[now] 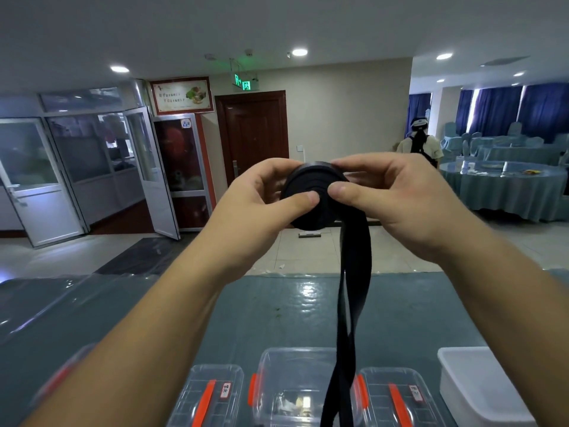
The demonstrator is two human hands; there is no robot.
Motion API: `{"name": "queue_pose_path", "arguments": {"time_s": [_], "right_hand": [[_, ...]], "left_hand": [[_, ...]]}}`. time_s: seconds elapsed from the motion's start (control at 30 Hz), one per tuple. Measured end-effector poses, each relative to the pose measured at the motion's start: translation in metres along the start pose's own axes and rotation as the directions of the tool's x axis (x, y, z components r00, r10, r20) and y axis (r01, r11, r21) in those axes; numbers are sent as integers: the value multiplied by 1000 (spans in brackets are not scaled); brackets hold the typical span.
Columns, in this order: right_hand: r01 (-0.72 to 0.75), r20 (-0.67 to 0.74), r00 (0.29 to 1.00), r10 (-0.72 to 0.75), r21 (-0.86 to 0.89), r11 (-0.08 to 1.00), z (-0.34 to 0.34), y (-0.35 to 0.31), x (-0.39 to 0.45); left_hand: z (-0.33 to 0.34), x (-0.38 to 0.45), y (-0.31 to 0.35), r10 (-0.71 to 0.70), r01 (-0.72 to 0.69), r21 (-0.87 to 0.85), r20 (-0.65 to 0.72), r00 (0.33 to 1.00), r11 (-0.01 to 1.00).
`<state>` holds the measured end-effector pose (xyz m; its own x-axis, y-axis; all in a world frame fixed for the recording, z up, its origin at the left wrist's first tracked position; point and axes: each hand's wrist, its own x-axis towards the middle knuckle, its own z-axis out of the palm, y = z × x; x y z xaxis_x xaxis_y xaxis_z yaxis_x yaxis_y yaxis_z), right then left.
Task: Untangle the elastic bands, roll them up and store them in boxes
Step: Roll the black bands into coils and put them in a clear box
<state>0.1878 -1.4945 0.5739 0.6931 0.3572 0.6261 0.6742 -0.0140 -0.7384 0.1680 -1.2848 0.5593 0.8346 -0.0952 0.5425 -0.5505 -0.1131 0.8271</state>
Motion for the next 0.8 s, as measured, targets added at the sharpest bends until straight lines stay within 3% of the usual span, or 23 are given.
{"name": "queue_pose_path", "arguments": {"time_s": [0.1,0.3,0.5,0.63,0.8], "right_hand": [[-13,71,997,24,-142,990,-4,0,0],[56,-40,998,-54,50,997,4,9,-5],[73,3,997,-73,-14,997,5,10,-8],[35,-84,996,-19,191,981,3,10,-8],[64,-81,995,-64,-3,998,1,11,-11]], "left_hand": [[-11,0,5,-7,-15,174,127,992,985],[-2,-4,-4,-42,42,-83,12,999,996],[-11,-3,-3,-7,0,74,90,996,997],[-2,-9,-7,-49,47,-137,-10,999,989],[1,-11,-9,-84,89,-125,46,995,988]]}}
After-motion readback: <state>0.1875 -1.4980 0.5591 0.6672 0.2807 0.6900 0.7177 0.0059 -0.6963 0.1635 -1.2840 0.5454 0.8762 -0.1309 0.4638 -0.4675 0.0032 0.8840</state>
